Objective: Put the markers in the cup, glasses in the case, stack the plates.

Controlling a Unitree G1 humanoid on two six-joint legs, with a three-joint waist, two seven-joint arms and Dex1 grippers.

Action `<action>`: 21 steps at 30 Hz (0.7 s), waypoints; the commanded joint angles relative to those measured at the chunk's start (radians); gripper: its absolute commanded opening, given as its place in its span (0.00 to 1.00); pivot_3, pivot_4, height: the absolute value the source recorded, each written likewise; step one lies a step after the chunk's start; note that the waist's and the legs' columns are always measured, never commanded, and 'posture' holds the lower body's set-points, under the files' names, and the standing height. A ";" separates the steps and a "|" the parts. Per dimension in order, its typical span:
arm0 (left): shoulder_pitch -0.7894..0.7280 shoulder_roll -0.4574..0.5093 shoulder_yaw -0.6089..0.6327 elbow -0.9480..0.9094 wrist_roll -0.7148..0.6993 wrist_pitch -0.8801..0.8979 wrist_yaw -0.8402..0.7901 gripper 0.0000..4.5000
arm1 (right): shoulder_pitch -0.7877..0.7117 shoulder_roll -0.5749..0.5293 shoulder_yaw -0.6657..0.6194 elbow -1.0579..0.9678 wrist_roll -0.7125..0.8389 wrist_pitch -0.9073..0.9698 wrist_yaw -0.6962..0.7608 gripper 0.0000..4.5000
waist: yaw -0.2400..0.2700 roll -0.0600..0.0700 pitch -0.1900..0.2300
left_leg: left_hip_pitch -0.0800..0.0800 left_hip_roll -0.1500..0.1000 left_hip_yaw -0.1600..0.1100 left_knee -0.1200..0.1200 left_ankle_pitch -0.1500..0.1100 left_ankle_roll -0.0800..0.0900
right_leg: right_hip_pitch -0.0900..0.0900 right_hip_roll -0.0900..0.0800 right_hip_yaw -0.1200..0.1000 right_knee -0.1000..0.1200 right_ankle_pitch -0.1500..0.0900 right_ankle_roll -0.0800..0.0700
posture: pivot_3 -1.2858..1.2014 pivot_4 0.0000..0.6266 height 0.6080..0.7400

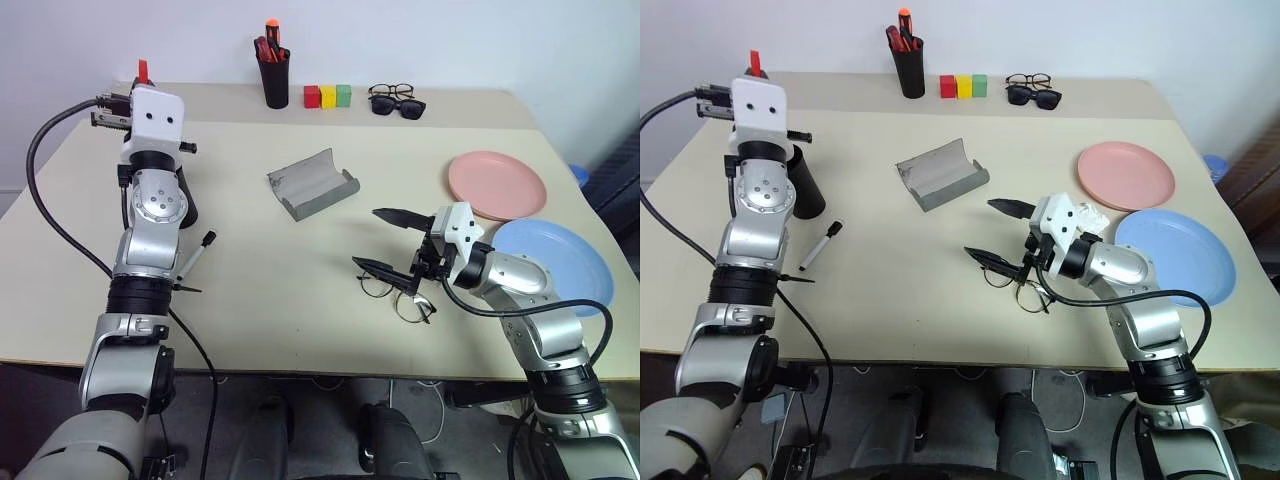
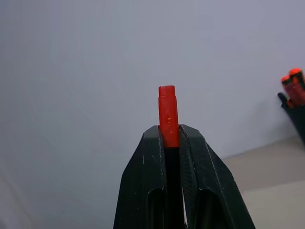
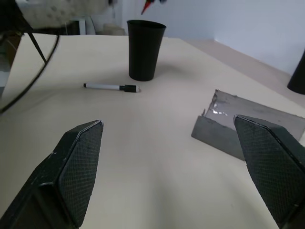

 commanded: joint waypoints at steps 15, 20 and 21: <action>0.103 -0.098 0.004 -0.216 -0.226 -0.007 -0.255 0.73 | 0.021 -0.008 -0.036 -0.065 0.022 0.019 -0.030 1.00 | -0.002 0.000 0.000 | 0.000 0.000 0.000 0.000 0.000 0.000 | 0.000 0.000 0.000 0.001 0.000 0.000 | 0.52 0.24 1.00; 0.228 0.070 -0.032 -0.633 -0.468 0.614 -0.593 0.73 | 0.021 0.004 -0.030 -0.089 0.071 0.056 -0.014 1.00 | -0.023 0.000 0.000 | 0.001 0.001 0.000 -0.001 0.000 0.000 | 0.000 0.000 0.001 0.002 0.000 -0.001 | 0.52 0.24 1.00; 0.236 0.124 -0.043 -0.666 -0.492 0.717 -0.645 0.73 | 0.018 0.008 -0.029 -0.093 0.084 0.061 -0.010 1.00 | -0.028 0.001 0.000 | 0.002 0.001 0.000 -0.001 0.000 0.000 | 0.000 0.001 0.000 0.003 0.000 -0.001 | 0.52 0.24 1.00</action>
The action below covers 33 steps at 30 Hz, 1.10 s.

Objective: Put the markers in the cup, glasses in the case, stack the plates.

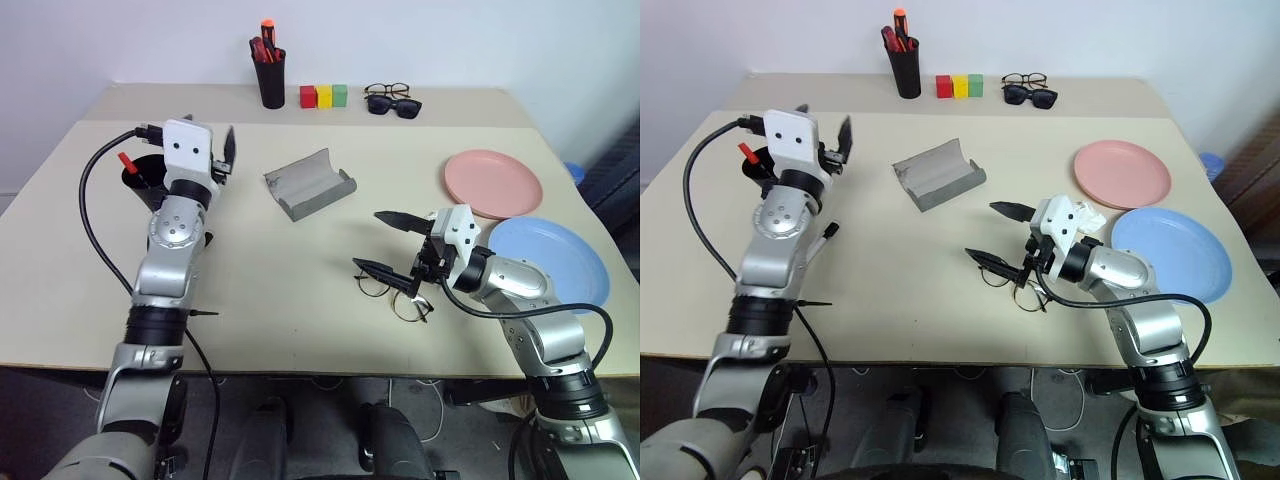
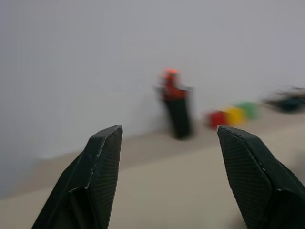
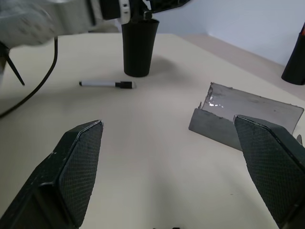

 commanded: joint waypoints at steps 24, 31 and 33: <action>-0.148 0.259 -0.141 0.230 -0.089 0.875 -0.261 0.67 | -0.051 0.047 -0.009 -0.050 0.049 0.007 0.001 1.00 | -0.002 -0.001 0.001 | 0.002 0.001 0.000 -0.001 0.000 0.000 | 0.000 0.001 0.000 -0.001 -0.004 -0.001 | 0.52 0.24 1.00; -0.158 0.208 -0.136 0.285 -0.063 0.854 -0.246 0.01 | -0.019 0.042 -0.016 -0.053 0.037 -0.012 -0.007 1.00 | -0.001 0.000 0.000 | 0.003 0.001 0.000 0.000 0.000 0.000 | 0.001 0.001 0.000 0.000 -0.004 -0.001 | 0.52 0.24 1.00; -0.137 0.205 -0.104 0.212 -0.089 0.832 -0.269 0.01 | -0.013 0.041 -0.020 -0.052 0.032 -0.016 -0.008 1.00 | -0.001 0.000 0.000 | 0.003 0.001 0.000 0.000 0.000 0.000 | 0.001 0.001 0.000 0.000 -0.004 -0.001 | 0.52 0.24 1.00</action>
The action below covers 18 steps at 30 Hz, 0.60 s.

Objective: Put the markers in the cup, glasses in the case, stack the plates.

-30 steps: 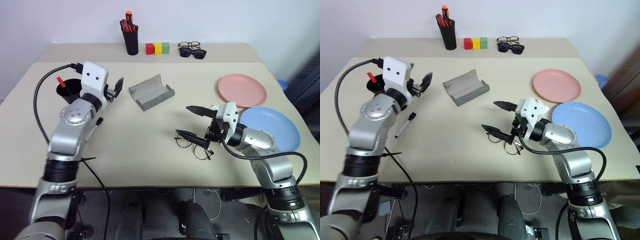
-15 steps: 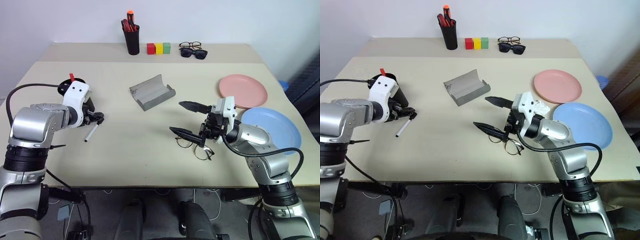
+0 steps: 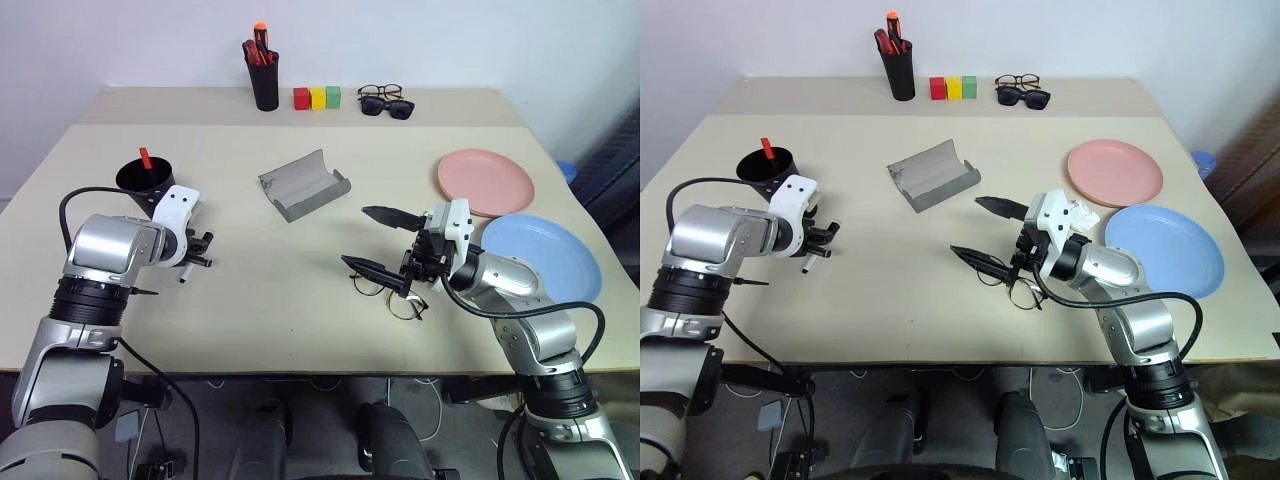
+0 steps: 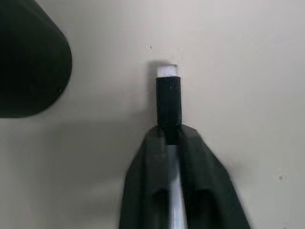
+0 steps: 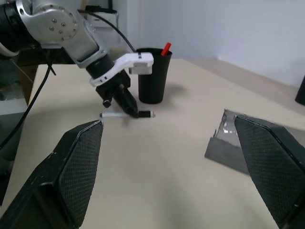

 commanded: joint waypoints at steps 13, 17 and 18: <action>0.039 -0.209 0.153 -0.443 0.191 -0.816 0.292 0.01 | -0.013 0.006 -0.030 -0.009 -0.017 -0.046 -0.030 1.00 | 0.001 -0.001 0.001 | -0.006 0.000 0.000 0.001 0.000 0.000 | -0.004 0.000 0.001 -0.001 0.002 -0.004 | 0.52 0.24 1.00; 0.017 -0.232 0.168 -0.224 0.341 -1.015 0.476 0.01 | -0.033 0.013 -0.022 0.000 -0.022 -0.047 -0.037 1.00 | 0.001 -0.001 0.001 | -0.004 0.000 0.001 0.001 0.000 0.000 | -0.004 0.000 0.001 -0.001 0.005 0.000 | 0.52 0.24 1.00; 0.017 -0.229 0.172 -0.177 0.372 -1.089 0.516 0.01 | -0.035 0.014 -0.019 -0.001 -0.023 -0.047 -0.038 1.00 | 0.001 -0.001 0.001 | -0.004 0.000 0.001 0.001 0.000 0.000 | -0.003 0.000 0.001 -0.001 0.005 0.000 | 0.52 0.24 1.00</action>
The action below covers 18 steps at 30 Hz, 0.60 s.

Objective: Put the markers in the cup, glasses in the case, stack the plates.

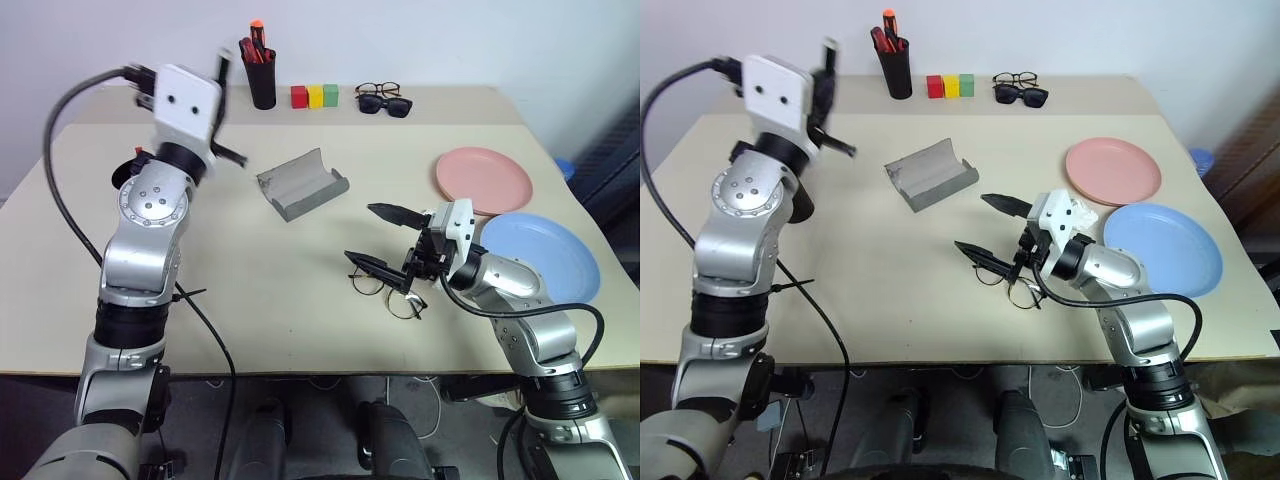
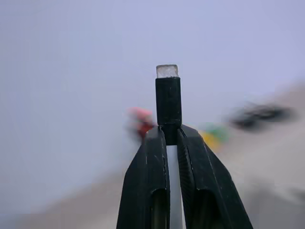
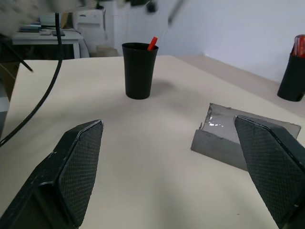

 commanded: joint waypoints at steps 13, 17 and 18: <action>0.085 -0.001 0.132 0.313 0.185 -0.268 0.325 0.01 | -0.025 0.011 -0.008 -0.004 -0.011 -0.029 0.001 1.00 | 0.003 -0.001 0.000 | 0.000 0.000 0.000 0.000 0.000 0.000 | 0.000 0.000 0.000 0.000 0.000 0.000 | 0.52 0.24 1.00; 0.107 -0.005 0.127 0.342 0.186 -0.296 0.332 0.01 | -0.018 0.013 -0.009 0.014 -0.019 -0.049 0.011 1.00 | 0.003 -0.001 0.000 | 0.000 0.000 0.000 0.001 0.000 0.000 | 0.000 0.000 0.000 0.000 0.000 0.000 | 0.52 0.24 1.00; 0.108 -0.008 0.124 0.349 0.187 -0.302 0.334 0.01 | -0.017 0.013 -0.010 0.017 -0.020 -0.053 0.013 1.00 | 0.002 -0.001 0.000 | 0.000 0.000 0.000 0.000 0.000 0.000 | 0.000 0.000 0.000 0.000 0.000 0.000 | 0.52 0.24 1.00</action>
